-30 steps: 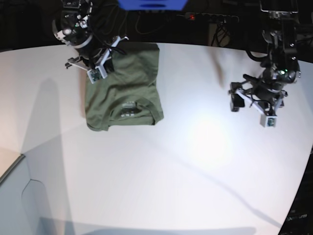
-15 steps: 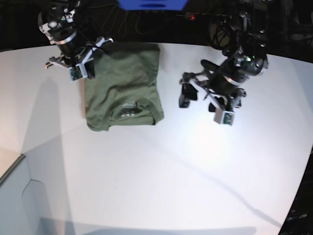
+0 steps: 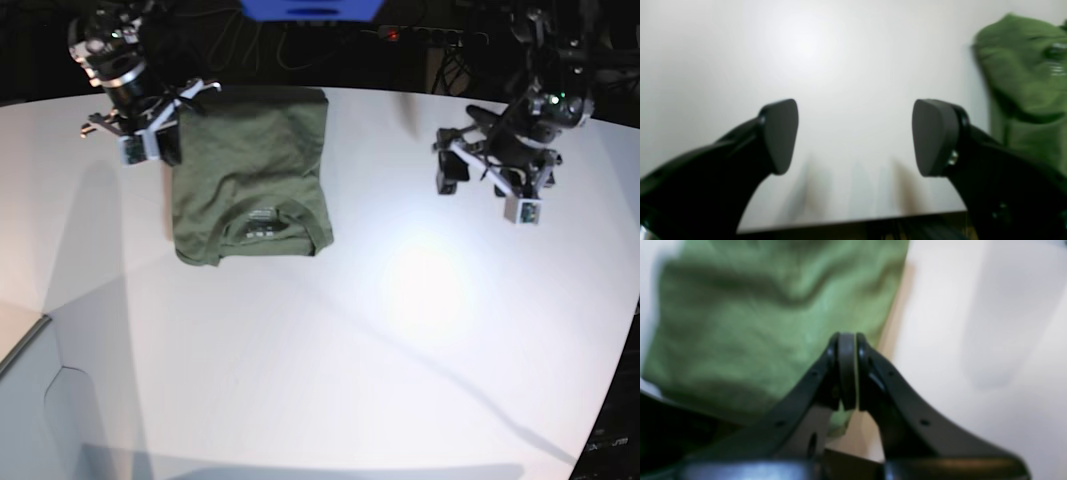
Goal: Layout the t-shirt on the table in an organized manner, then fold the t-shirt properly
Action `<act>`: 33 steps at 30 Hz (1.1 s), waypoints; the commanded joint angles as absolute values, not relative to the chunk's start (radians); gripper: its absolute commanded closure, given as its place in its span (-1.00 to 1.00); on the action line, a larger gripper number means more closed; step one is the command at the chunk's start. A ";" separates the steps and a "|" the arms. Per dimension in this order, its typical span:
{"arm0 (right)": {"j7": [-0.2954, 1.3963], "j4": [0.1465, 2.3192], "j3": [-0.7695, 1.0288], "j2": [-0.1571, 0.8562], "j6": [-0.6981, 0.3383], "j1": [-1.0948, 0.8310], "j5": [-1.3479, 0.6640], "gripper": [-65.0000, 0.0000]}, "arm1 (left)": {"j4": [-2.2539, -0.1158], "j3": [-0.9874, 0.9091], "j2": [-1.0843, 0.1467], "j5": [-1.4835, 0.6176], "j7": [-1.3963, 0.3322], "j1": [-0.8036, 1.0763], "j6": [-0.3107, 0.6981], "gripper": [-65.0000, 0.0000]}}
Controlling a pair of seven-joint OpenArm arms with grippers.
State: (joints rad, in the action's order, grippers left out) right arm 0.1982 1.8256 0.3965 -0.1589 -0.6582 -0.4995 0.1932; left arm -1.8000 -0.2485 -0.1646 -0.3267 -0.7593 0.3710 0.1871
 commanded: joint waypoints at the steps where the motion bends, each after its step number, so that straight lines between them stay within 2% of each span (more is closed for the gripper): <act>1: 0.185 1.865 0.417 -0.157 -0.657 -0.519 0.160 1.00 | -1.831 -0.271 -0.170 -0.335 -0.746 0.394 0.191 -0.58; 4: 0.191 1.896 0.466 -0.157 -0.657 -0.539 0.140 1.00 | -1.874 -0.318 -0.160 -0.335 -0.746 0.478 0.191 -0.53; 6: 0.191 1.897 0.492 -0.157 -0.657 -0.562 0.140 1.00 | -1.899 -0.334 -0.160 -0.335 -0.746 0.536 0.191 -0.34; 11: 0.189 1.854 0.507 -0.157 -0.661 -0.659 0.137 1.00 | -1.899 -0.332 -0.159 -0.332 -0.746 0.667 0.191 0.47; 14: 0.191 1.817 0.498 -0.156 -0.698 -0.723 0.137 1.00 | -1.891 -0.332 -0.159 -0.325 -0.745 0.711 0.191 0.96; 19: 0.185 1.652 0.496 -0.111 -0.698 -0.757 0.139 1.00 | -1.805 -0.332 -0.160 -0.325 -0.737 0.750 0.191 1.00; 23: 0.183 1.449 0.487 -0.056 -0.698 -0.717 0.139 1.00 | -1.615 -0.325 -0.163 -0.325 -0.711 0.720 0.191 1.00; 28: 0.177 1.162 0.404 -0.007 -0.698 -0.613 0.139 1.00 | -1.256 -0.323 -0.160 -0.325 -0.495 0.613 0.191 1.00; 33: -0.008 0.885 0.346 -0.004 -0.687 -0.518 0.142 1.00 | -0.854 -0.246 -0.180 -0.323 -0.303 0.467 0.191 1.00</act>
State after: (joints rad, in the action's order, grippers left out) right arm -0.0082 0.8715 0.3435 -0.0105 -0.6754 -0.4992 0.1478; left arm -0.8375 -0.2420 -0.1757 -0.3172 -0.3088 0.4515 0.1879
